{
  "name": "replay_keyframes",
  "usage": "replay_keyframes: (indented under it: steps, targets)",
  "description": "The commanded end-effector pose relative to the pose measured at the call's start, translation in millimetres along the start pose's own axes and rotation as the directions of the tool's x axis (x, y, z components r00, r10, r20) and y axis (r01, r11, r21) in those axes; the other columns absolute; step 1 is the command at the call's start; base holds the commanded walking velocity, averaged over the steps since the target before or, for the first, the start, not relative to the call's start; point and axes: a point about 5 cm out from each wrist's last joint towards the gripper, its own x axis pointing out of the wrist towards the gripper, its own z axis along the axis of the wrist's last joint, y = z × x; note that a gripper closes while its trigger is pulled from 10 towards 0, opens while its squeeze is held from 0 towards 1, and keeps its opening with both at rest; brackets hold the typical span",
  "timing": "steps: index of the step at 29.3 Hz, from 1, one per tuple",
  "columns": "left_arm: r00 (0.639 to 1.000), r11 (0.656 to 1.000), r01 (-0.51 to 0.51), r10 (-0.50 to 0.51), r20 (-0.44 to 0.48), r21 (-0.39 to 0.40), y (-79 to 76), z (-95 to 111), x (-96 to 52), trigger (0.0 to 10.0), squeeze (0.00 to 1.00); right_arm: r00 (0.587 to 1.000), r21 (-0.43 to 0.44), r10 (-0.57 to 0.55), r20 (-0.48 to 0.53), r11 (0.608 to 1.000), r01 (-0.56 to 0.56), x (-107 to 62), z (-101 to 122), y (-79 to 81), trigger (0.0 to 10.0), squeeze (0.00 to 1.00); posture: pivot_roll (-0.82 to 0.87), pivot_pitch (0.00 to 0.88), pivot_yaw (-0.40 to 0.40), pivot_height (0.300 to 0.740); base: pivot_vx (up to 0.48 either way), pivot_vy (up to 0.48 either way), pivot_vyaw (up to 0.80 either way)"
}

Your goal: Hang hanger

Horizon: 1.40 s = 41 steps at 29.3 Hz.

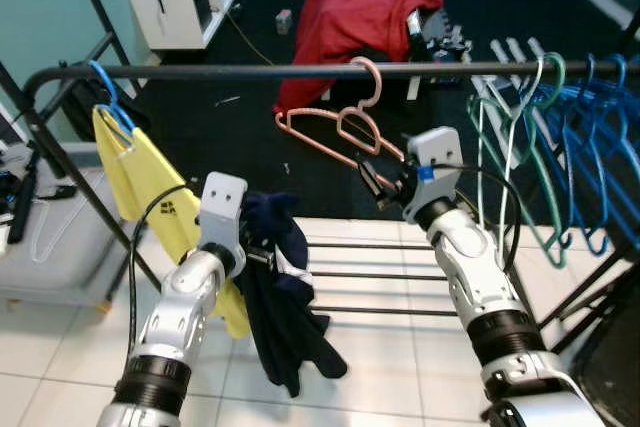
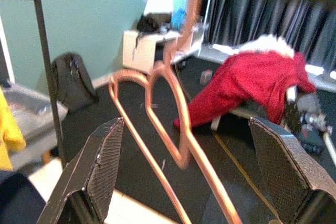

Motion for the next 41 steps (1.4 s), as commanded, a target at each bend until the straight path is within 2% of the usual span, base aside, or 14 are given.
replay_keyframes:
  steps: [1, 4, 8, 14, 15, 17, 18, 20, 21, 22, 23, 25, 32, 41]
  targets:
    - [1.0, 1.0, -0.004, 0.004, 0.005, 0.004, 3.3, -0.3, -2.9, 10.0, 0.0, 1.0, 0.001, 0.007, 0.017, 1.0, -0.007, -0.6, 1.1, 3.5, 10.0, 0.0, -0.06, 0.135, 0.026, 0.74, 0.0, 0.0, 0.0]
    - [1.0, 1.0, -0.002, 0.003, -0.007, 0.016, 4.4, -0.9, -2.6, 10.0, 0.0, 1.0, -0.023, -0.014, 0.021, 1.0, 0.015, 1.5, 4.2, -5.3, 10.0, 0.0, -0.05, 0.138, 0.028, 0.74, 0.0, 0.0, 0.0]
    - [1.0, 1.0, -0.006, 0.006, -0.014, 0.027, 5.8, -2.2, -3.5, 10.0, 0.0, 1.0, -0.029, -0.008, 0.005, 1.0, 0.008, 3.2, 3.9, -8.6, 10.0, 0.0, -0.05, 0.138, 0.03, 0.74, 0.0, 0.0, 0.0]
    - [1.0, 1.0, -0.002, 0.002, -0.016, 0.026, 6.5, -3.1, -5.2, 10.0, 0.0, 0.996, -0.023, 0.009, -0.094, 1.0, -0.011, 6.4, 1.7, -19.7, 10.0, 0.0, -0.05, 0.141, 0.028, 0.74, 0.0, 0.0, 0.0]
    - [1.0, 1.0, 0.0, 0.0, -0.016, 0.026, 6.3, -3.1, -5.5, 10.0, 0.0, 0.992, -0.034, 0.003, -0.126, 0.999, -0.008, 6.9, 3.7, -25.2, 10.0, 0.0, -0.06, 0.142, 0.028, 0.74, 0.0, 0.0, 0.0]
    - [1.0, 1.0, 0.007, -0.006, -0.018, 0.028, 5.2, -3.2, -5.7, 10.0, 0.0, 0.985, -0.003, 0.003, -0.174, 1.0, -0.004, 6.5, 7.1, -33.8, 10.0, 0.0, -0.06, 0.145, 0.03, 0.74, 0.0, 0.0, 0.0]
    - [1.0, 1.0, 0.007, -0.006, -0.018, 0.028, 5.2, -3.2, -5.7, 10.0, 0.0, 0.985, -0.003, 0.003, -0.174, 1.0, -0.004, 6.5, 7.1, -33.8, 10.0, 0.0, -0.06, 0.145, 0.03, 0.74, 0.0, 0.0, 0.0]
    - [1.0, 0.999, 0.015, -0.014, -0.019, 0.04, 3.8, -2.6, -5.5, 10.0, 0.0, 0.986, 0.074, 0.011, -0.165, 0.997, 0.001, 6.2, 13.0, -43.8, 10.0, 0.0, -0.05, 0.153, 0.038, 0.74, 0.0, 0.0, 0.0]
    - [1.0, 0.999, 0.015, -0.014, -0.019, 0.04, 3.8, -2.6, -5.5, 10.0, 0.0, 0.986, 0.074, 0.011, -0.165, 0.997, 0.001, 6.2, 13.0, -43.8, 10.0, 0.0, -0.05, 0.153, 0.038, 0.74, 0.0, 0.0, 0.0]
    - [1.0, 0.998, 0.021, -0.02, -0.018, 0.058, 3.3, -1.2, -5.3, 10.0, 0.0, 0.99, 0.119, 0.035, -0.136, 0.993, -0.019, 6.6, 17.4, -52.7, 10.0, 0.0, -0.05, 0.154, 0.039, 0.74, 0.0, 0.0, 0.0]
    - [1.0, 0.998, 0.021, -0.02, -0.018, 0.058, 3.3, -1.2, -5.3, 10.0, 0.0, 0.99, 0.119, 0.035, -0.136, 0.993, -0.019, 6.6, 17.4, -52.7, 10.0, 0.0, -0.05, 0.154, 0.039, 0.74, 0.0, 0.0, 0.0]
    - [1.0, 0.997, 0.023, -0.021, -0.018, 0.078, 5.5, 1.0, -5.5, 10.0, 0.0, 0.985, 0.109, 0.123, -0.123, 0.988, -0.11, 6.4, 18.3, -58.0, 10.0, 0.0, -0.05, 0.157, 0.047, 0.74, 0.0, 0.0, 0.0]
    - [0.999, 0.996, 0.012, -0.009, -0.031, 0.093, 11.4, 0.3, -8.6, 10.0, 0.0, 0.964, 0.096, 0.224, -0.142, 0.973, -0.212, 3.8, 18.2, -69.7, 10.0, 0.0, -0.04, 0.165, 0.043, 0.74, 0.0, 0.0, 0.0]
    - [0.999, 0.995, 0.011, -0.007, -0.037, 0.098, 13.6, 0.0, -11.2, 10.0, 0.0, 0.952, 0.097, 0.25, -0.179, 0.967, -0.236, 5.9, 13.1, -76.3, 10.0, 0.0, -0.04, 0.168, 0.04, 0.74, 0.0, 0.0, 0.0]
